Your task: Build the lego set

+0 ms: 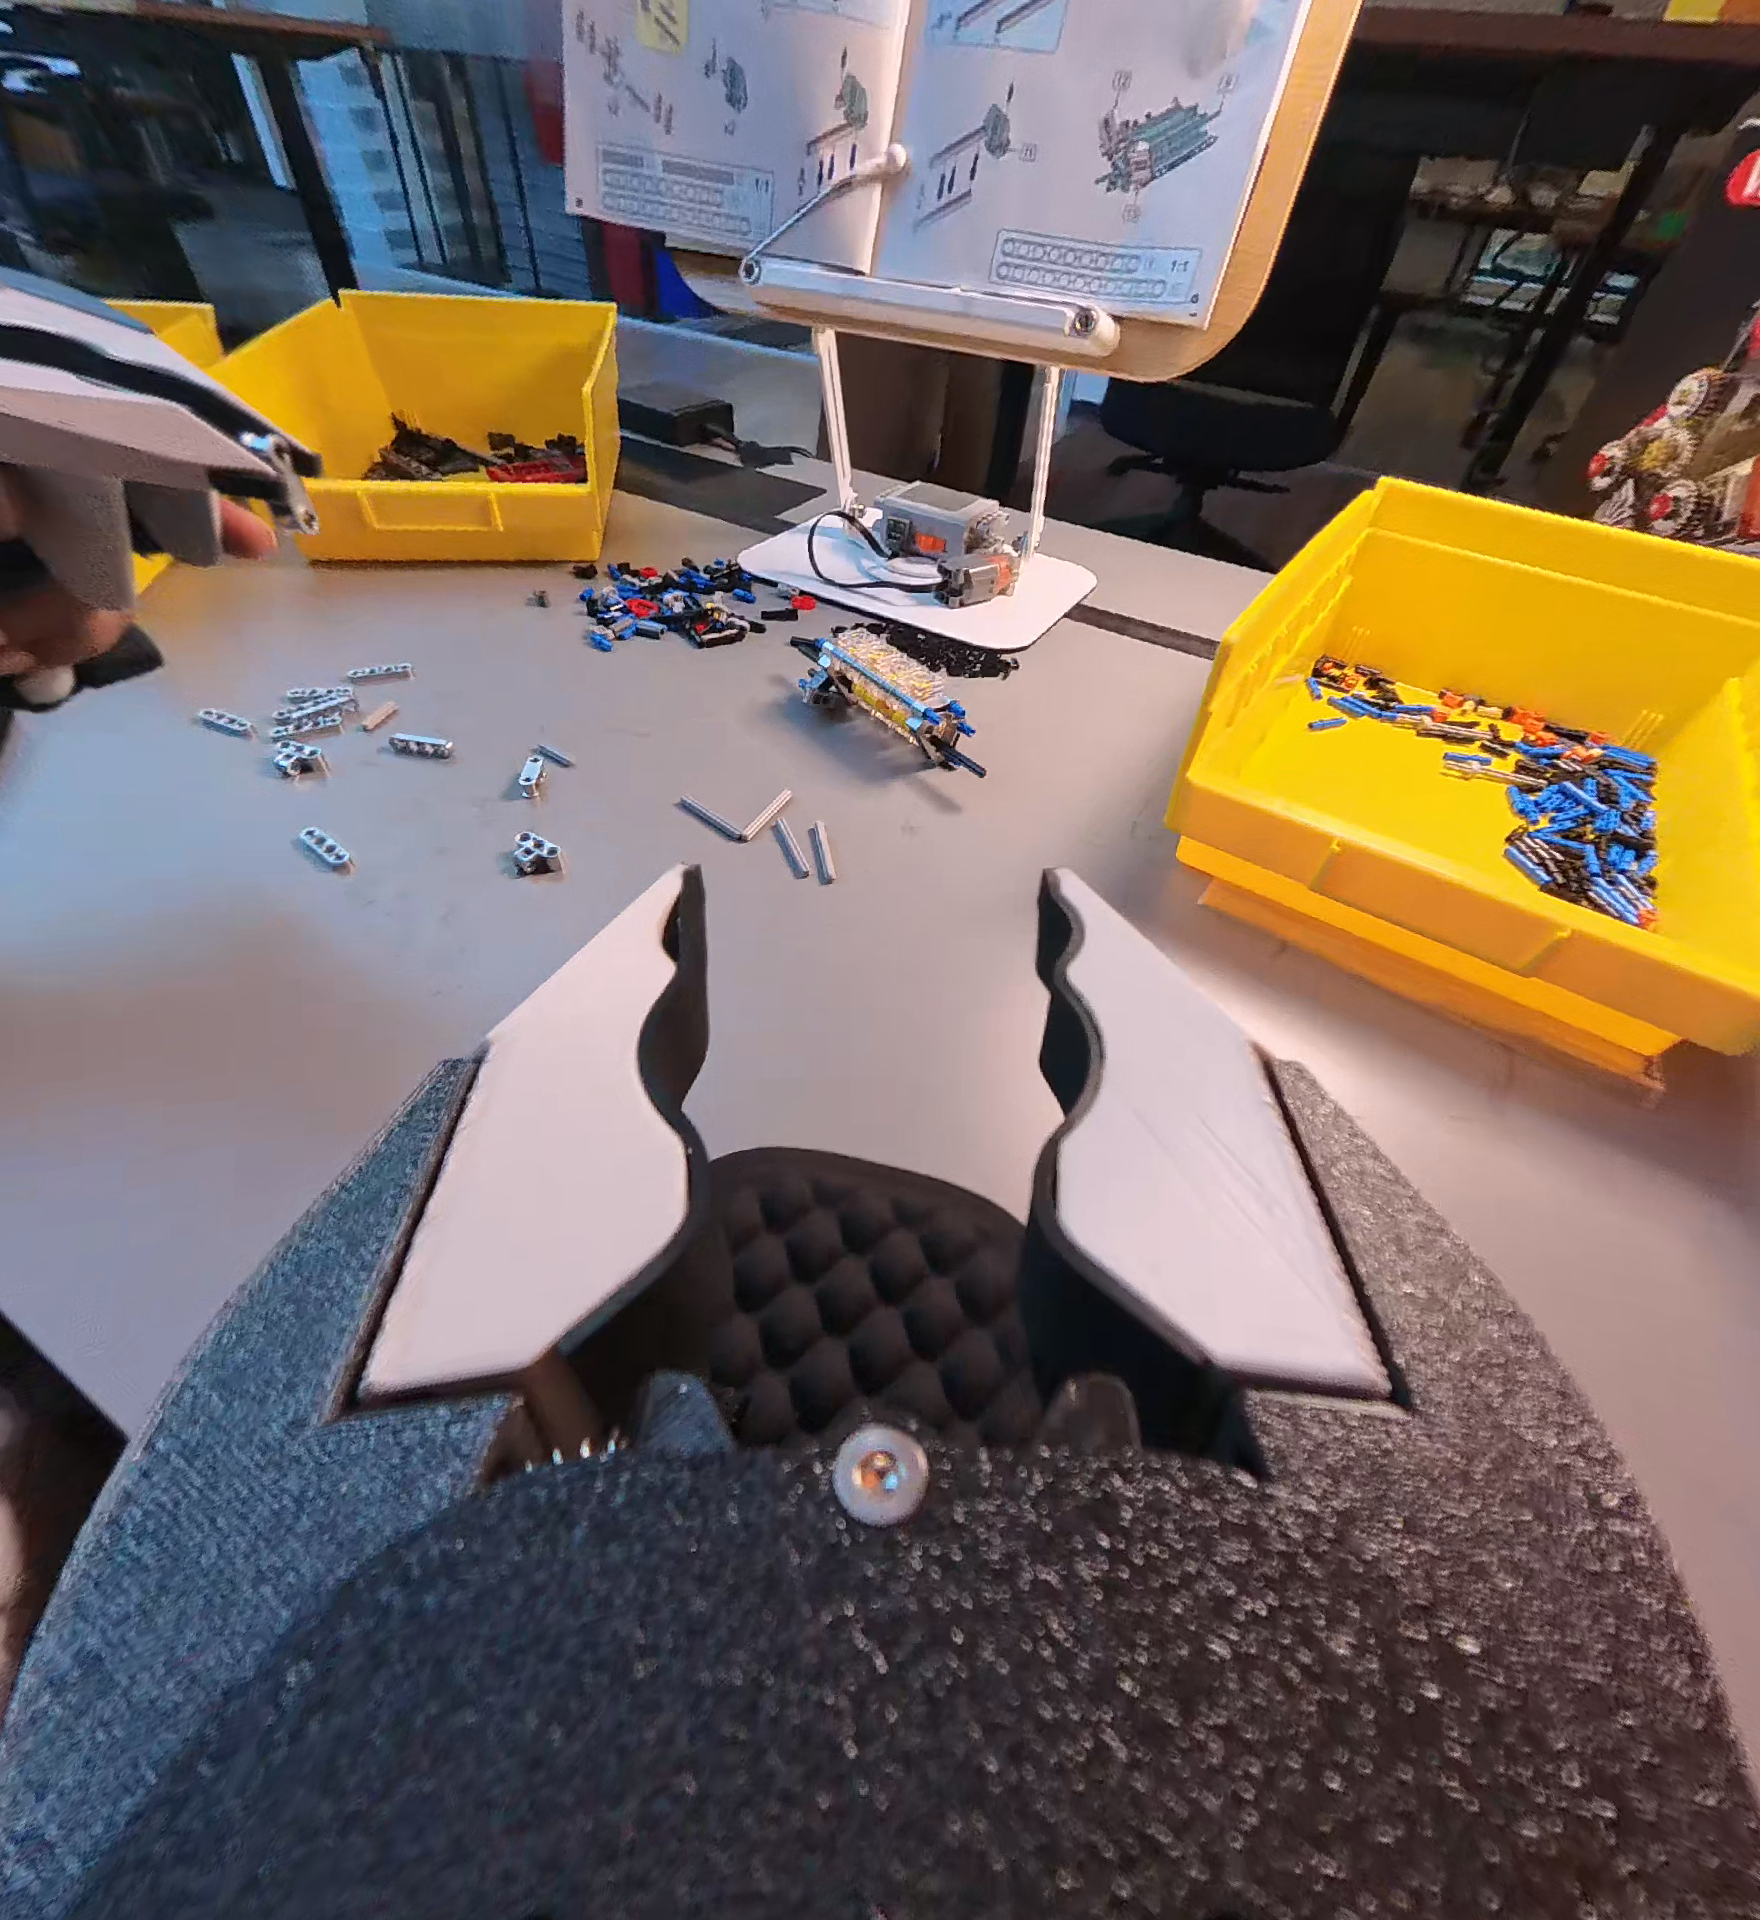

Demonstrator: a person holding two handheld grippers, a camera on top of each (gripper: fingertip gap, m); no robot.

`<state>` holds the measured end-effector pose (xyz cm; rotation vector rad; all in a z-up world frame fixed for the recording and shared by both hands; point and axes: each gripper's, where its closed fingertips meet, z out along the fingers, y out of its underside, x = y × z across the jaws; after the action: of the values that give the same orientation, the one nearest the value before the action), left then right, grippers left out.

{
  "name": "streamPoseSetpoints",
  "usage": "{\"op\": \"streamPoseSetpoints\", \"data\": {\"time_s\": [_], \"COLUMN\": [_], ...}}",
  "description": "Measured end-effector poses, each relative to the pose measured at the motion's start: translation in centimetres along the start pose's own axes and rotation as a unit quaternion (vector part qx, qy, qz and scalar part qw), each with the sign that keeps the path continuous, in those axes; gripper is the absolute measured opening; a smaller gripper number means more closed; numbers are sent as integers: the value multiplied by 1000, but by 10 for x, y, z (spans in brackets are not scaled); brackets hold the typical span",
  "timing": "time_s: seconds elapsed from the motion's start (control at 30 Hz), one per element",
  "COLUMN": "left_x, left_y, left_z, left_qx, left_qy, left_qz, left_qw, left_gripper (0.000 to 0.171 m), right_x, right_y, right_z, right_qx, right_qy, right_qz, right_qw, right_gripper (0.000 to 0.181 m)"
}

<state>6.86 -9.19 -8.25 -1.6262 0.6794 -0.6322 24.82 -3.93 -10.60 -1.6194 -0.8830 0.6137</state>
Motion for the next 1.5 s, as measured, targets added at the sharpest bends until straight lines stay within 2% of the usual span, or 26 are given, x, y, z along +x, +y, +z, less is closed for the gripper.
{"op": "streamPoseSetpoints", "data": {"time_s": [0.2, 0.4, 0.5, 0.57, 0.6, 0.67, 0.73, 0.83, 0.9, 1.0, 1.1, 1.2, 1.27, 1.37, 1.5], "left_x": [-5, -23, -25, -25, -29, -36, -39, -36, -33, -23, 4, 38, 65, 80, 103], "left_y": [12, 13, 1, 2, 6, 17, 13, 2, -3, -23, -49, -56, -58, -35, 1], "left_z": [46, 39, 36, 36, 40, 49, 48, 41, 35, 17, -8, -45, -80, -138, -202], "left_qx": [16, 74, 111, 115, 113, 94, 101, 99, 94, 92, 105, 74, 72, 17, 17], "left_qy": [54, 51, 59, 58, 48, 53, 52, 50, 42, 25, 28, -16, -15, -70, -115], "left_qz": [22, 21, -13, -7, -7, -55, -85, -63, -50, -28, -33, -29, -41, -7, -41], "left_qw": [998, 996, 992, 992, 992, 993, 990, 992, 993, 995, 994, 997, 996, 997, 992], "left_gripper": [6, 7, 7, 7, 7, 6, 6, 6, 7, 7, 7, 7, 6, 6, 6], "right_x": [-2, -17, -20, -17, -15, -8, -1, 3, -7, -37, -67, -98, -116, -124, -130], "right_y": [-10, -29, -26, -22, -18, -23, -34, -42, -43, -50, -65, -77, -83, -79, -45], "right_z": [44, 115, 145, 157, 162, 165, 164, 158, 152, 135, 114, 97, 78, 48, 9], "right_qx": [5, 9, 17, 31, 30, 46, 58, 63, 70, 108, 152, 137, 118, 72, -4], "right_qy": [-26, -92, -122, -126, -125, -113, -98, -80, -87, -108, -108, -118, -125, -122, -166], "right_qz": [14, -35, -55, -60, -54, -20, 17, 26, 20, -5, -12, 27, -5, -82, -92], "right_qw": [1000, 995, 991, 990, 990, 992, 993, 994, 993, 988, 982, 983, 985, 987, 982], "right_gripper": [62, 63, 63, 63, 63, 64, 65, 66, 67, 66, 65, 70, 69, 63, 56]}}
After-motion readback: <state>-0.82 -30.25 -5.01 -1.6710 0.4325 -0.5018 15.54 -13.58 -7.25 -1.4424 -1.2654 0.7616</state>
